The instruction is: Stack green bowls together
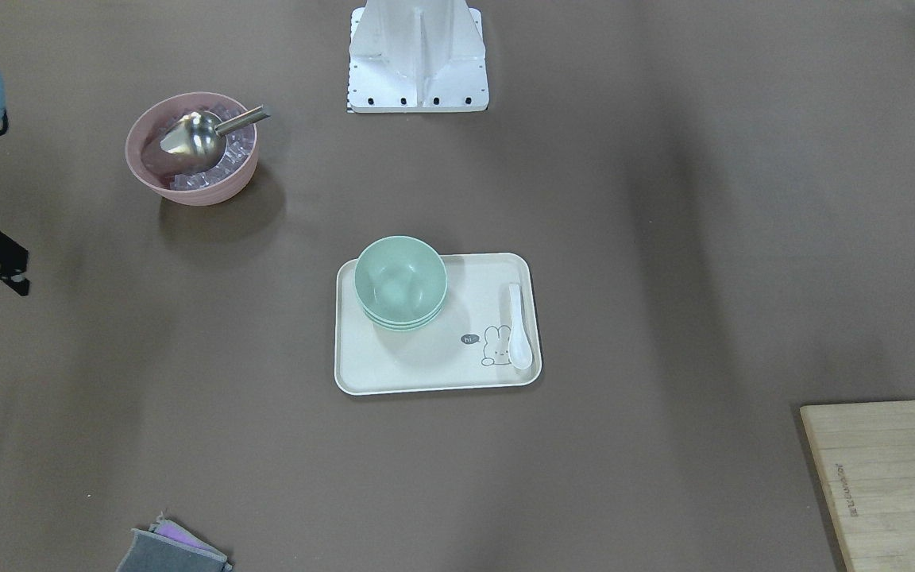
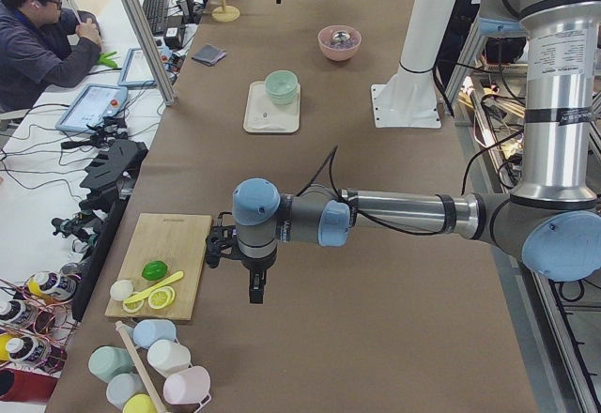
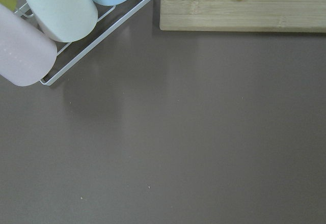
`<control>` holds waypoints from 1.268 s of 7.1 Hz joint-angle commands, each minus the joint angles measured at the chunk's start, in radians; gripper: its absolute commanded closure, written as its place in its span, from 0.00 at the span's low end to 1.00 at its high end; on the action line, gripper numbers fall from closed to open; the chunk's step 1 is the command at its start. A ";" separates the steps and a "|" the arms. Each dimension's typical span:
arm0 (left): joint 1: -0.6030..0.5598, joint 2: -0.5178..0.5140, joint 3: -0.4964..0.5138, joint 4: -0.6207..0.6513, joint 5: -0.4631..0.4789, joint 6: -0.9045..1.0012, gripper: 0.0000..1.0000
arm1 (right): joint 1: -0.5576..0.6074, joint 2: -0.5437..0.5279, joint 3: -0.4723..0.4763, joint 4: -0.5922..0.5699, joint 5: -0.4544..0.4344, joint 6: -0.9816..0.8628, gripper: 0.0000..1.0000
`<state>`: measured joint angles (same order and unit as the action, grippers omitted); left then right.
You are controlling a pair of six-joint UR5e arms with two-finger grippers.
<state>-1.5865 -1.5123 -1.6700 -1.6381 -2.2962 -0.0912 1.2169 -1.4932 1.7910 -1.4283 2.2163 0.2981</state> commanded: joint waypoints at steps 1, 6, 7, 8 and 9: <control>0.002 0.004 0.001 -0.002 0.000 0.001 0.01 | 0.148 -0.229 -0.002 0.003 -0.026 -0.135 0.00; 0.002 0.009 0.000 0.000 0.000 0.001 0.01 | 0.294 -0.224 -0.002 -0.221 -0.035 -0.220 0.00; 0.002 0.009 -0.002 0.000 0.000 0.004 0.01 | 0.309 -0.207 0.034 -0.304 -0.035 -0.267 0.00; 0.002 0.008 -0.002 0.001 0.000 0.005 0.01 | 0.309 -0.222 0.062 -0.304 -0.027 -0.267 0.00; 0.002 0.008 0.007 0.009 -0.005 0.004 0.01 | 0.309 -0.222 0.056 -0.304 -0.027 -0.261 0.00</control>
<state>-1.5846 -1.5042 -1.6700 -1.6356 -2.2974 -0.0871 1.5237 -1.7144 1.8381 -1.7180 2.1862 0.0386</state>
